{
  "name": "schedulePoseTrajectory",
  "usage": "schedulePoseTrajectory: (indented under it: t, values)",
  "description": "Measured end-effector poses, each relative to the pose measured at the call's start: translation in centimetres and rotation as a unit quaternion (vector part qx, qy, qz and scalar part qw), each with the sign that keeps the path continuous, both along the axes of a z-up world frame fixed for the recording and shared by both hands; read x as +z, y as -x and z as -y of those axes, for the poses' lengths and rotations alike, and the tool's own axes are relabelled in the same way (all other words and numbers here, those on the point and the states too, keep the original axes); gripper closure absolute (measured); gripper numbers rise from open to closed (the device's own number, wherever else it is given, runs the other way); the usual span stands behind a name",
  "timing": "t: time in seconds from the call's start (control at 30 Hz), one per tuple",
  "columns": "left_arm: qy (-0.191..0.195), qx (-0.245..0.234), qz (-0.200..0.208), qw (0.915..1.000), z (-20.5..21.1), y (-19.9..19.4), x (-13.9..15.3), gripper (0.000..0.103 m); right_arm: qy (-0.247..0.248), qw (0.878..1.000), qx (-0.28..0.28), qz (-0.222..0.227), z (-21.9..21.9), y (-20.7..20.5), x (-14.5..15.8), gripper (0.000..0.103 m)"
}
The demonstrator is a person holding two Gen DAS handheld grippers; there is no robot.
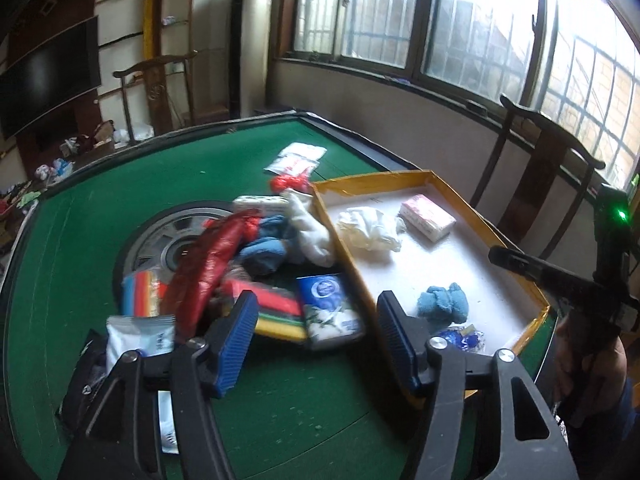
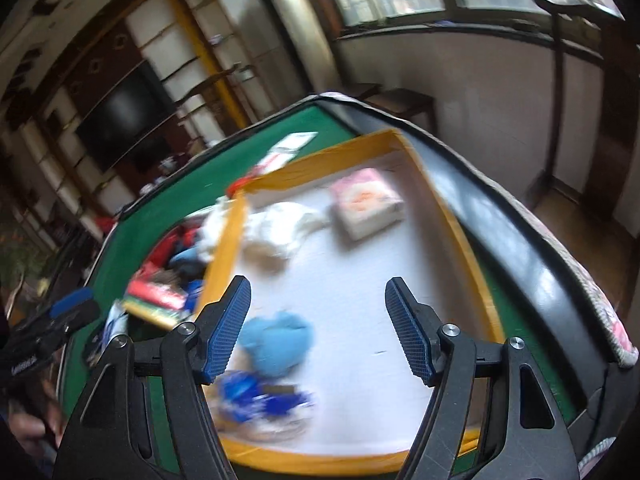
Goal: Organize soft objects
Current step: 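Move both tools back to the pile toward the black pouch and wipe pack, then grasp the black pouch with the left gripper while the right gripper grasps the Deeyeo wipe pack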
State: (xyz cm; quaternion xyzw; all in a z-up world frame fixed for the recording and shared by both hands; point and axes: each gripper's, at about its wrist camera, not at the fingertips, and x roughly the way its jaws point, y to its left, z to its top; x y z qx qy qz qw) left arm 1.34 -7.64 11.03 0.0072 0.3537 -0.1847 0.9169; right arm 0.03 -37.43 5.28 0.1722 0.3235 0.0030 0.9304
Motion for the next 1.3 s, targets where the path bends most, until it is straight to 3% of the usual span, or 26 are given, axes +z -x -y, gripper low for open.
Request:
schedulePoseTrajectory:
  t: [0.2,0.33,0.47,0.63,0.7,0.83,0.9,1.03,1.13,1.2,1.27,1.3]
  values:
    - [-0.002,0.071,0.025,0.9972,-6.1,2.2,-0.5,0.038,0.027,0.993,0.114,0.011,-8.4,-0.4,0.5,0.032]
    - [-0.005,0.135,0.014,0.9908,-11.1,3.4,-1.8,0.031,0.048,0.981,0.189,-0.002,-14.1,-0.6,-0.6,0.032]
    - [0.000,0.202,-0.017,0.9792,-17.4,4.5,-4.0,0.030,0.056,0.968,0.245,-0.004,-18.2,-0.4,-1.3,0.032]
    - [0.065,0.275,-0.081,0.9559,-24.3,3.7,-7.4,0.030,0.052,0.961,0.270,-0.015,-20.5,-0.7,-2.4,0.032]
    - [0.071,0.269,-0.096,0.9557,-24.7,2.8,-8.2,0.030,0.048,0.961,0.272,-0.021,-20.7,-0.7,-2.8,0.032]
    - [0.040,0.217,-0.114,0.9688,-22.3,0.4,-8.8,0.030,0.053,0.961,0.269,-0.028,-20.5,-0.8,-3.2,0.032]
    - [0.004,0.188,-0.118,0.9751,-20.4,-1.3,-9.1,0.030,0.054,0.961,0.268,-0.032,-20.7,-0.8,-3.1,0.032]
    - [-0.078,0.179,-0.136,0.9712,-18.4,-4.4,-10.9,0.030,0.061,0.960,0.271,-0.043,-21.3,-1.3,-3.0,0.032]
    - [-0.061,0.170,-0.132,0.9746,-17.9,-5.5,-11.6,0.030,0.057,0.958,0.276,-0.056,-22.3,-2.2,-2.9,0.032]
    - [-0.047,0.194,-0.116,0.9730,-18.4,-5.7,-11.7,0.031,0.052,0.958,0.276,-0.064,-23.0,-2.8,-2.9,0.032]
    - [-0.033,0.195,-0.114,0.9736,-18.8,-5.7,-11.7,0.052,0.042,0.956,0.280,-0.078,-24.1,-3.8,-3.1,0.032]
    - [-0.031,0.195,-0.109,0.9742,-18.7,-5.5,-11.6,0.057,0.035,0.955,0.281,-0.087,-24.7,-4.5,-3.3,0.032]
